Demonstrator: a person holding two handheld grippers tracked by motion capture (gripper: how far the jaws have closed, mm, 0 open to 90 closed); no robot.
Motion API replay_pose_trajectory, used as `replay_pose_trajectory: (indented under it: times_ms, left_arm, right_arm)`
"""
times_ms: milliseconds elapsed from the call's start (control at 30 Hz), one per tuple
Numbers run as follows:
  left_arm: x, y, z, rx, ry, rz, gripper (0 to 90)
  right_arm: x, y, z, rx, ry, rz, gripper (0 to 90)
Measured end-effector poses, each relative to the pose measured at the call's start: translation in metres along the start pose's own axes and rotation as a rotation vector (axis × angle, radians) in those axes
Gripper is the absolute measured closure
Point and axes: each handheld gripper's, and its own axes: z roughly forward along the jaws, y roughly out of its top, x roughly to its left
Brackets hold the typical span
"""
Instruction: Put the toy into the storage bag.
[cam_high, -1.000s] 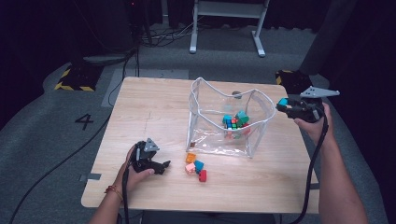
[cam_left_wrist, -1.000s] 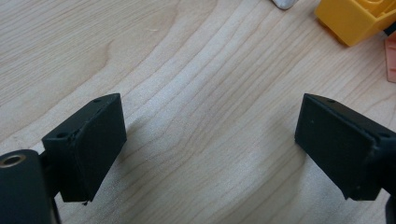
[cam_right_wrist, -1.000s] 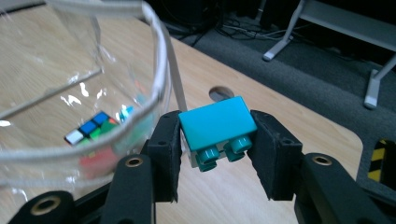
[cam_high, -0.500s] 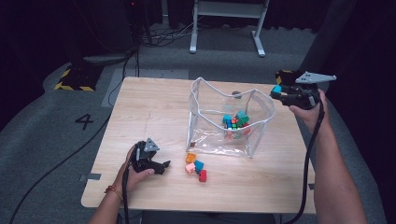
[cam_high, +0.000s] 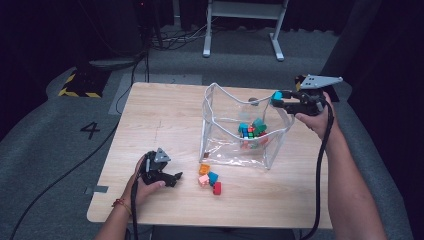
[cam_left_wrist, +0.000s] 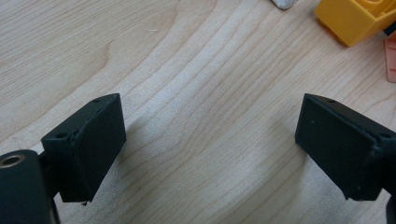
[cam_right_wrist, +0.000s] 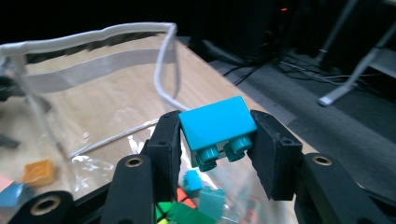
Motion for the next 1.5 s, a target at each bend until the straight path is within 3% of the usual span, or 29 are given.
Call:
replay_pose_trajectory:
  times_ms: [100, 233, 500, 633, 700, 767, 1000, 1133, 1267, 1400, 1500]
  left_arm:
    - [0.000, 0.000, 0.000, 0.000, 0.000, 0.000, 8.8]
    - [0.000, 0.000, 0.000, 0.000, -0.001, -0.002, 8.8]
    - [0.000, 0.000, 0.000, 0.000, -0.002, 0.000, 8.8]
    - [0.000, 0.000, 0.000, 0.000, 0.000, 0.000, 8.8]
    - [0.000, 0.000, 0.000, 0.000, 0.000, 0.000, 8.8]
    - [0.000, 0.000, 0.000, 0.000, 0.000, 0.000, 8.8]
    - [0.000, 0.000, 0.000, 0.000, -0.001, -0.001, 8.8]
    - [0.000, 0.000, 0.000, 0.001, -0.004, -0.003, 8.8]
    - [0.000, 0.000, 0.000, 0.002, -0.003, -0.001, 8.8]
    - [0.000, 0.000, 0.000, 0.000, -0.002, -0.002, 8.8]
    - [0.000, 0.000, 0.000, 0.002, -0.004, -0.003, 8.8]
  right_arm:
    - [0.006, 0.001, 0.010, 0.026, 0.046, -0.024, 55.5]
    - [0.012, 0.003, 0.021, 0.082, 0.108, -0.092, 55.5]
    - [0.015, 0.004, 0.045, 0.311, 0.154, -0.186, 55.4]
    - [0.013, 0.004, 0.054, 0.430, 0.134, -0.204, 55.4]
    - [0.011, 0.003, 0.057, 0.459, 0.122, -0.188, 55.4]
    - [0.008, 0.002, 0.061, 0.479, 0.113, -0.207, 55.4]
    - [0.003, -0.004, 0.068, 0.645, 0.093, -0.207, 55.4]
    - [0.000, -0.005, 0.066, 0.660, 0.109, -0.183, 55.3]
    - [0.002, -0.003, 0.064, 0.645, 0.103, -0.190, 52.0]
    - [0.001, -0.003, 0.056, 0.579, 0.091, -0.171, 46.9]
    - [0.003, -0.002, 0.047, 0.481, 0.090, -0.155, 43.7]
